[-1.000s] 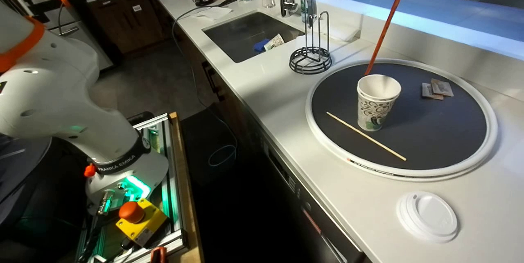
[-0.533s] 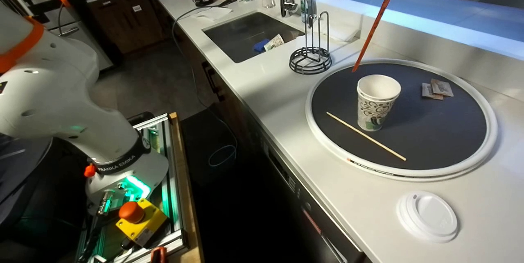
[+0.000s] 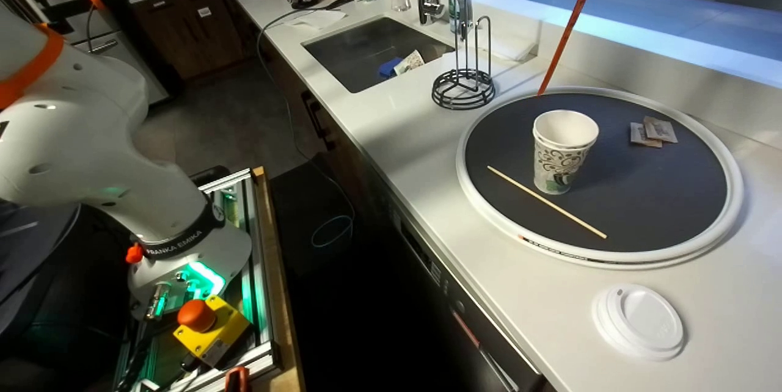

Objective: Remove the stirrer from the orange packet and put it on the left side of the tray.

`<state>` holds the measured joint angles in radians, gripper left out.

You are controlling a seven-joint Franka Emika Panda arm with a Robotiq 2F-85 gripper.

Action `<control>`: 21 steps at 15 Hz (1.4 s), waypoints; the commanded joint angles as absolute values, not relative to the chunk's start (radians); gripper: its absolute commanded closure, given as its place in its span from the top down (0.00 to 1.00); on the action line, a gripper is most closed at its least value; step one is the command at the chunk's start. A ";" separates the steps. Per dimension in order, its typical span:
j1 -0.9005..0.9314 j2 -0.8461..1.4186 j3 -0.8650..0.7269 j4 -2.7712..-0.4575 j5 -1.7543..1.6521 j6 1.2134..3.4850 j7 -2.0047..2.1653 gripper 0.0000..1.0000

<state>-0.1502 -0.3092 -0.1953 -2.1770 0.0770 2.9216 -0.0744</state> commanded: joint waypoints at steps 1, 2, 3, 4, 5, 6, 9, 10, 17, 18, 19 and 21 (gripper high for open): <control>-0.153 -0.325 -0.192 -2.175 0.069 2.914 -0.052 0.02; -0.155 -0.301 -0.194 -2.171 0.067 2.903 -0.051 0.02; -0.155 -0.274 -0.197 -2.170 0.070 2.888 -0.050 0.02; -0.158 -0.257 -0.196 -2.166 0.066 2.865 -0.047 0.02; -0.163 -0.243 -0.195 -2.157 0.064 2.850 -0.042 0.02; -0.163 -0.242 -0.195 -2.147 0.065 2.839 -0.038 0.02; -0.153 -0.347 -0.188 -2.164 0.067 2.885 -0.053 0.02; -0.156 -0.359 -0.182 -2.149 0.060 2.888 -0.048 0.02; -0.162 -0.245 -0.196 -2.106 0.064 2.777 -0.037 0.02; -0.176 -0.227 -0.187 -2.093 0.045 2.755 -0.022 0.02; -0.183 -0.216 -0.183 -2.085 0.033 2.750 -0.013 0.02; -0.182 -0.256 -0.179 -2.091 0.025 2.777 -0.009 0.02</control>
<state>-0.1683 -0.2254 -0.1907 -2.1131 0.0546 2.7947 -0.0413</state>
